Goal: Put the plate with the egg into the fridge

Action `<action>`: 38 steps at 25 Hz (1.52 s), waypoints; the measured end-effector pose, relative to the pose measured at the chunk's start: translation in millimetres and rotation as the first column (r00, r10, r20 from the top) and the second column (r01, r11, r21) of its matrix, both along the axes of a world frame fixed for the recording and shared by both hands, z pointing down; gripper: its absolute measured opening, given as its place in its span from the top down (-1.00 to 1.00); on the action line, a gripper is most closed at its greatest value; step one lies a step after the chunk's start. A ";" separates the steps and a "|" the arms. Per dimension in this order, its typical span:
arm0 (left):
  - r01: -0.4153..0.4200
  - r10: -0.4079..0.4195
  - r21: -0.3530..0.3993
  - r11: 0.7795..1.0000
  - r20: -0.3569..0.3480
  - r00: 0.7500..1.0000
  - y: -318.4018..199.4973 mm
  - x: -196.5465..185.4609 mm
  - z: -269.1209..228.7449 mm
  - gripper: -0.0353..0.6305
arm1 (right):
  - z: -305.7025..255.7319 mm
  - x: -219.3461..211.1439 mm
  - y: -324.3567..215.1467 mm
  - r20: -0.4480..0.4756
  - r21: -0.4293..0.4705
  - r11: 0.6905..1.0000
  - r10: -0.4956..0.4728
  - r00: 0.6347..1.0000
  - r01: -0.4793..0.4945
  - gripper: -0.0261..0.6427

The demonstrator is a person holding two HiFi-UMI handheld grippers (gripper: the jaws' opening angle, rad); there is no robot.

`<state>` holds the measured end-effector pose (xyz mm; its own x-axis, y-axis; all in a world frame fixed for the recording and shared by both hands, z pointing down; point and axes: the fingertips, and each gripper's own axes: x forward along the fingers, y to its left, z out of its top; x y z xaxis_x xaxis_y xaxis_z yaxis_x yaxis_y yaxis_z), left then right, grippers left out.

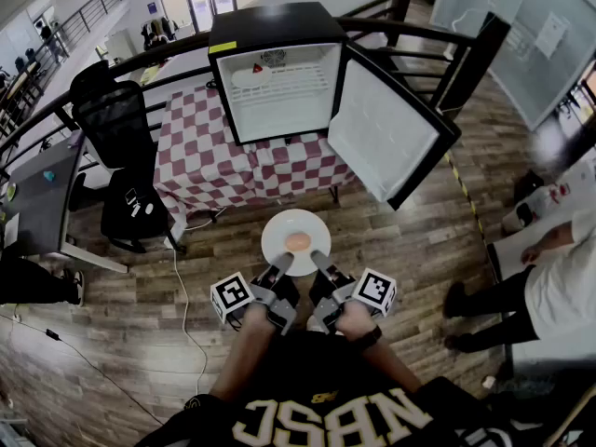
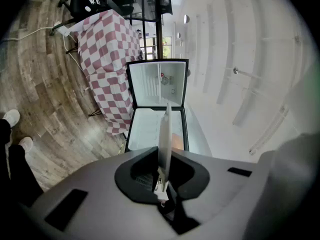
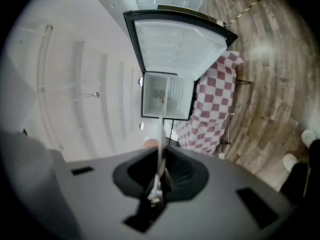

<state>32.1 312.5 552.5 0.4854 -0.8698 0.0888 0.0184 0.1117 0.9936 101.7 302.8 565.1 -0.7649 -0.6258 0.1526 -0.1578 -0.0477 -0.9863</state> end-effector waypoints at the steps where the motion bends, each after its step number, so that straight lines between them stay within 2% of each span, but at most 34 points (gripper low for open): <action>1: 0.000 0.000 -0.006 1.000 -0.002 1.000 0.5 3.4 1.6 0.78 | 1.1 3.3 0.4 0.000 -0.007 1.000 0.001 1.000 -0.001 0.76; 7: 0.002 -0.003 -0.034 0.999 -0.028 1.000 -0.5 25.3 9.8 0.78 | 6.7 24.2 -1.2 0.037 -0.037 0.999 0.015 0.999 -0.013 0.76; 11: -0.010 0.009 -0.029 1.000 -0.026 1.000 -5.7 44.6 7.5 0.77 | 4.7 43.0 -6.6 0.058 -0.022 0.999 0.033 0.998 -0.032 0.76; 16: -0.037 0.037 -0.026 0.999 0.000 0.999 -5.1 65.0 8.2 0.77 | 3.6 69.2 -18.0 -0.025 0.052 0.996 0.071 0.997 -0.069 0.76; 18: -0.036 0.035 -0.026 0.999 -0.005 0.999 -4.6 68.9 7.4 0.78 | 2.2 74.1 -24.6 -0.030 0.072 0.994 0.079 0.996 -0.077 0.76; 22: -0.015 0.015 -0.031 0.999 -0.010 1.000 -10.5 60.3 10.0 0.78 | 6.1 66.9 -30.7 0.020 0.062 0.996 0.067 0.998 -0.068 0.76; 28: -0.009 0.008 -0.048 0.999 -0.017 1.000 -38.4 43.4 21.5 0.78 | 19.4 51.3 -55.9 -0.031 0.027 0.999 0.035 0.999 -0.034 0.76; 38: -0.091 0.091 0.014 0.996 0.006 0.996 -165.0 -4.9 6.6 0.77 | 4.6 6.9 -173.8 -0.062 0.040 0.993 0.118 0.991 -0.115 0.79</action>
